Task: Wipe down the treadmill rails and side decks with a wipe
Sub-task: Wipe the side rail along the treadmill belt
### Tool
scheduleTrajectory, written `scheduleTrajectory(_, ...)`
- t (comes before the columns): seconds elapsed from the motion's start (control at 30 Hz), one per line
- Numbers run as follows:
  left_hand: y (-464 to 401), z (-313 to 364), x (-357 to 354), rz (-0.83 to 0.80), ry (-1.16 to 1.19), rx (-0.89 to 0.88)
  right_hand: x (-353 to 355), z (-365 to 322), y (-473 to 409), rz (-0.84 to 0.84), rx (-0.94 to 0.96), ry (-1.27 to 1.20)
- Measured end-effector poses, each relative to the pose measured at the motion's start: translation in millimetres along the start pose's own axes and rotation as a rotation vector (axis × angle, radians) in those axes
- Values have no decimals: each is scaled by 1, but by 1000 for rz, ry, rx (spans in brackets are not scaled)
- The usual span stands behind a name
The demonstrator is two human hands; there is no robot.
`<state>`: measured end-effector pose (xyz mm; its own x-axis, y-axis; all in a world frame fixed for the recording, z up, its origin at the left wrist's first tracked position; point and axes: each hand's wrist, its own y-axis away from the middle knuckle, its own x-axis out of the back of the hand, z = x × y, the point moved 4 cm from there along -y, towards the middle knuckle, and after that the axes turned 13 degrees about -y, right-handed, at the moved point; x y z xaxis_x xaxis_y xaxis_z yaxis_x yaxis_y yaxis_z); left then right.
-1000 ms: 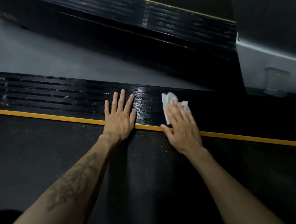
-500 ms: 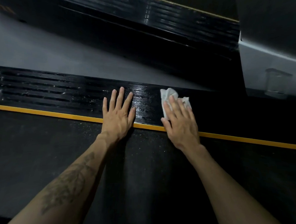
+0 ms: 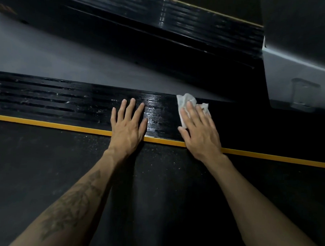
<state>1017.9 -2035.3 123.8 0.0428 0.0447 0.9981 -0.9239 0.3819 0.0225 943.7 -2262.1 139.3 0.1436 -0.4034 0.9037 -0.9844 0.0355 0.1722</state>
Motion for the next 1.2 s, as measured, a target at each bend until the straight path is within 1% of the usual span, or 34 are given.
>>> scheduleTrajectory(0.13,0,-2,0,44,44,7,1,-13,-22,61,-149,-21)
scheduleTrajectory(0.23,0,-2,3,58,64,7,-3,-32,-39,38,-215,-42)
scheduleTrajectory(0.3,1,-2,5,56,88,8,-7,-43,-42,-15,-146,-27)
scheduleTrajectory(0.37,1,-2,7,61,101,6,-10,-46,-33,-59,1,-20)
scheduleTrajectory(0.43,0,-3,9,48,117,7,-10,-35,-17,-63,110,-13)
scheduleTrajectory(0.47,0,-4,10,33,124,6,-9,-27,-10,-61,117,-8)
scheduleTrajectory(0.57,-1,-9,16,36,111,-21,-2,-12,-5,-14,38,2)
scheduleTrajectory(0.67,-1,-15,21,82,88,-48,-2,-24,-24,30,-83,-33)
scheduleTrajectory(0.73,0,-22,21,100,79,-42,-5,-38,-42,17,-150,-37)
scheduleTrajectory(0.8,1,-30,19,92,51,-14,-12,-56,-54,-34,-132,-17)
scheduleTrajectory(0.87,5,-38,17,49,39,25,-20,-68,-52,-79,-27,-15)
scheduleTrajectory(0.93,6,-42,16,2,42,47,-23,-67,-39,-118,98,2)
scheduleTrajectory(1.0,6,-43,18,-27,46,56,-21,-54,-23,-117,156,19)
scheduleTrajectory(1.1,3,-40,22,-54,47,89,-12,-36,-18,-68,81,27)
scheduleTrajectory(1.2,2,-37,24,-71,47,122,-13,-50,-37,-43,-52,-4)
